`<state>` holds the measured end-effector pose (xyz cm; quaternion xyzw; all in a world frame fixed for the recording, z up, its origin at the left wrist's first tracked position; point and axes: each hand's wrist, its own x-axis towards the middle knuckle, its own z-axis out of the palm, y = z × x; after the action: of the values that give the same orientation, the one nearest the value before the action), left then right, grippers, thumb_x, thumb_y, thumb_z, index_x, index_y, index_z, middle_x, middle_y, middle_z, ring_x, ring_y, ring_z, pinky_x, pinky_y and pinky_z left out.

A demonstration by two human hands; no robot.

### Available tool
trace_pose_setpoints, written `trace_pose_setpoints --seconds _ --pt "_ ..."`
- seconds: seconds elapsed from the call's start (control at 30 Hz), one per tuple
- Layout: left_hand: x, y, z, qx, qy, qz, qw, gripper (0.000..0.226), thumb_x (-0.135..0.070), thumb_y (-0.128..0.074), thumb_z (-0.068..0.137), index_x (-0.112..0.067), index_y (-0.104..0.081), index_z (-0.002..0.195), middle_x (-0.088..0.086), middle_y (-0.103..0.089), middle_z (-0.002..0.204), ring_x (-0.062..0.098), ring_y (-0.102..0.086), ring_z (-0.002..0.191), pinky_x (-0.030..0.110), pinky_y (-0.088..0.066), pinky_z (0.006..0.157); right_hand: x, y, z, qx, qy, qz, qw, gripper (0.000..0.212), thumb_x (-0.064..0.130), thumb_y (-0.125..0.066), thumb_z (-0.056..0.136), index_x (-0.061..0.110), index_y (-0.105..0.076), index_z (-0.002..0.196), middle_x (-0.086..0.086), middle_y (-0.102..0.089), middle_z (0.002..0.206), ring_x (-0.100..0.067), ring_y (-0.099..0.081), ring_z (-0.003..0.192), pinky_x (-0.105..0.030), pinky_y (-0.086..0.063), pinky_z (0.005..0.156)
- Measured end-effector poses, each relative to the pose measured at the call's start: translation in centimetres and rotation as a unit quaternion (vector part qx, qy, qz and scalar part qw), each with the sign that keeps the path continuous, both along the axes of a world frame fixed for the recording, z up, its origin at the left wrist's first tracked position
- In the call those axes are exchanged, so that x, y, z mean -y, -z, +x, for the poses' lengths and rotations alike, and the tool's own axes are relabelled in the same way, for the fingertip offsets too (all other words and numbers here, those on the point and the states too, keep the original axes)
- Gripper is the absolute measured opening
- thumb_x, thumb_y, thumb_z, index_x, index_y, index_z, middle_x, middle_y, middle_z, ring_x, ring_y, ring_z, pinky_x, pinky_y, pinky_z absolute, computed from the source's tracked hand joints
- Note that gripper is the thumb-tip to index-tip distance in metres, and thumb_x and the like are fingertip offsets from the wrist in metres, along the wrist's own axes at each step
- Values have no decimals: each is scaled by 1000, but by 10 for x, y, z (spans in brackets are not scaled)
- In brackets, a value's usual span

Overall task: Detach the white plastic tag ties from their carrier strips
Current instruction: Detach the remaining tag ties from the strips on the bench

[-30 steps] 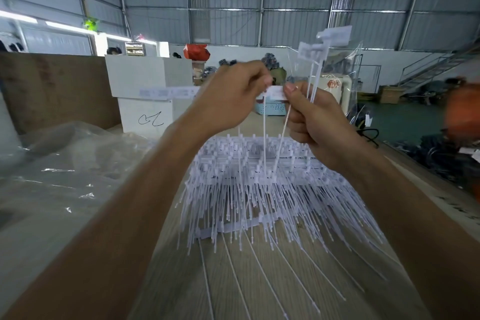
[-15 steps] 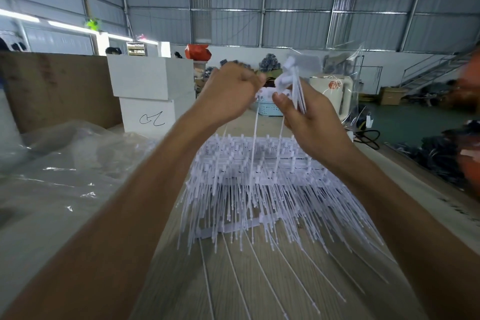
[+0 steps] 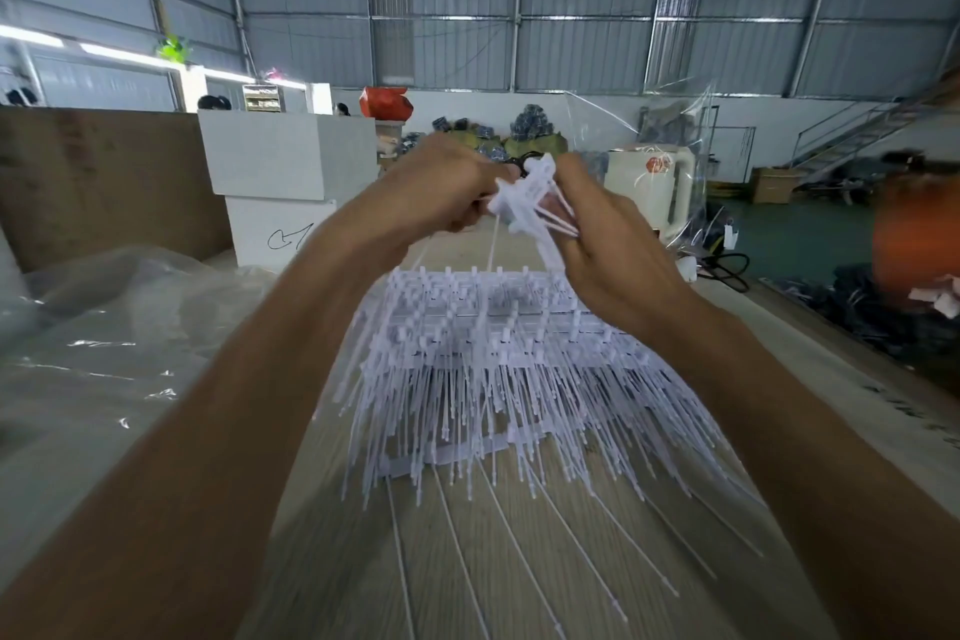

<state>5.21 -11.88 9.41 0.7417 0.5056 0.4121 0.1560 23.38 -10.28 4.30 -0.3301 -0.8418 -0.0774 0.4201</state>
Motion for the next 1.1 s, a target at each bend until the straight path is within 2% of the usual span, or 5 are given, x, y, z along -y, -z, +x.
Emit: trace_pose_setpoints --seconds 0.2,0.4,0.6,0.87,1.1 --pt "-7 8 5 -213 -166 114 956 21 -16 -67 89 -27 -68 72 -6 -56 63 9 -50 57 30 -44 64 -5 4 0 50 49 14 997 16 14 -50 100 17 -52 115 -9 -59 71 -31 -50 58 -35 -36 51" --pt "-4 13 7 -322 -204 192 904 30 -27 -59 88 -21 -52 60 0 -48 58 16 -45 51 29 -32 53 -6 3 2 102 81 71 989 27 16 -57 98 18 -60 125 1 -47 67 -18 -30 50 -23 -14 49" --pt "-3 14 1 -421 -237 254 838 23 -31 -62 91 -22 -56 72 -3 -36 55 13 -30 47 30 -29 57 -6 0 7 166 115 83 976 22 20 -55 100 25 -60 121 -7 -59 69 -27 -42 55 -30 -23 50" --pt "-10 12 -5 -302 -105 173 932 36 -58 -50 97 -31 -58 119 -5 -69 96 18 -61 79 37 -49 77 -13 -3 7 -74 -11 -100 992 10 19 -50 104 23 -59 107 2 -56 69 -18 -49 55 -37 -42 52" --pt "-8 7 0 -148 8 150 978 21 -43 -58 98 -24 -66 95 -3 -69 84 11 -60 58 42 -58 74 1 -9 -4 -223 -155 -198 942 17 20 -43 108 17 -57 99 2 -37 56 -4 -31 44 -14 -29 44"
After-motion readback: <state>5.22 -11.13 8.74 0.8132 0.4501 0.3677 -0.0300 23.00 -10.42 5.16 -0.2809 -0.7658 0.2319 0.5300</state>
